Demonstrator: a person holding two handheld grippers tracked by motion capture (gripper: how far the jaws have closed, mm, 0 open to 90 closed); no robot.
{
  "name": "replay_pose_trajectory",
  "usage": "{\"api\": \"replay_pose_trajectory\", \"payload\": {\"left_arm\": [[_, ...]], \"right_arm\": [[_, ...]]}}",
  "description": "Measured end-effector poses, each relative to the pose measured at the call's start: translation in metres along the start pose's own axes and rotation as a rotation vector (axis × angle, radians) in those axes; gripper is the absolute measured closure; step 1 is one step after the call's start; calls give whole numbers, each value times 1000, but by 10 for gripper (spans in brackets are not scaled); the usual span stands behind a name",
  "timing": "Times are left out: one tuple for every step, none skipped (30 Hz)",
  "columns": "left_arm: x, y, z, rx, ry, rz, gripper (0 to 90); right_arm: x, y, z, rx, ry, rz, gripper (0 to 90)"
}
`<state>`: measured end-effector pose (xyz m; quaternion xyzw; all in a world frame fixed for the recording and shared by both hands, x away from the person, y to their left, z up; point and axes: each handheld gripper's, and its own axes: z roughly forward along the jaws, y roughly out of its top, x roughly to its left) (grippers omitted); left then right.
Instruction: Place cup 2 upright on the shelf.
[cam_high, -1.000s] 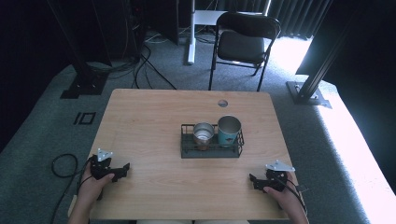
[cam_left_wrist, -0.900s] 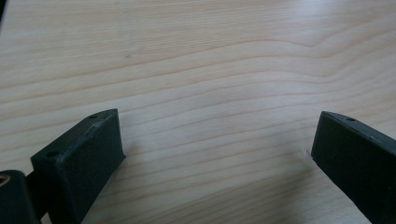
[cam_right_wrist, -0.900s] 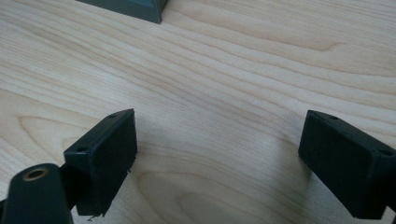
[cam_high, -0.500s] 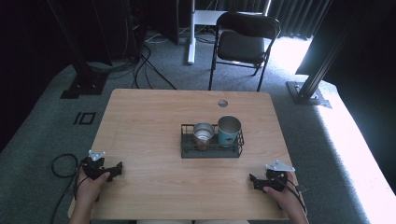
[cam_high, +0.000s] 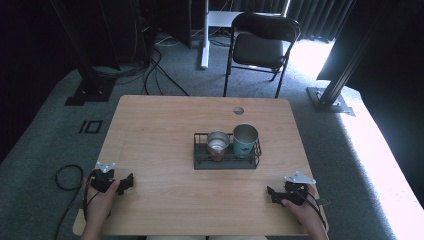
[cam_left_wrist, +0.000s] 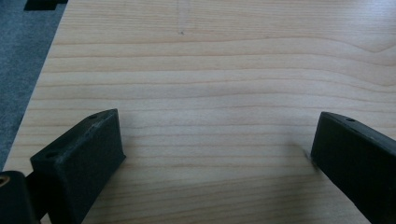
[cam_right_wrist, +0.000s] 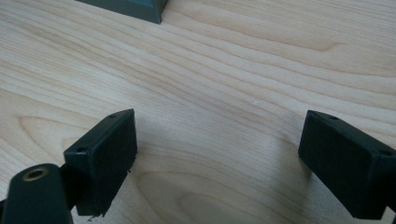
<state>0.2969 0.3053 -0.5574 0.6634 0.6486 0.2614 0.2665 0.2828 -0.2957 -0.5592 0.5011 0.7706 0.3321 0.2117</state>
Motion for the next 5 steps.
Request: {"api": "replay_pose_trajectory", "payload": {"left_arm": [[0, 0, 0, 0, 0, 1, 28], [0, 0, 0, 0, 0, 1, 27], [0, 0, 0, 0, -1, 2, 28], [0, 0, 0, 0, -1, 2, 28], [0, 0, 0, 0, -1, 2, 28]], "right_arm": [[0, 0, 0, 0, 0, 0, 110], [0, 0, 0, 0, 0, 0, 110], [0, 0, 0, 0, 0, -1, 110], [0, 0, 0, 0, 0, -1, 110], [0, 0, 0, 0, 0, -1, 110]]}}
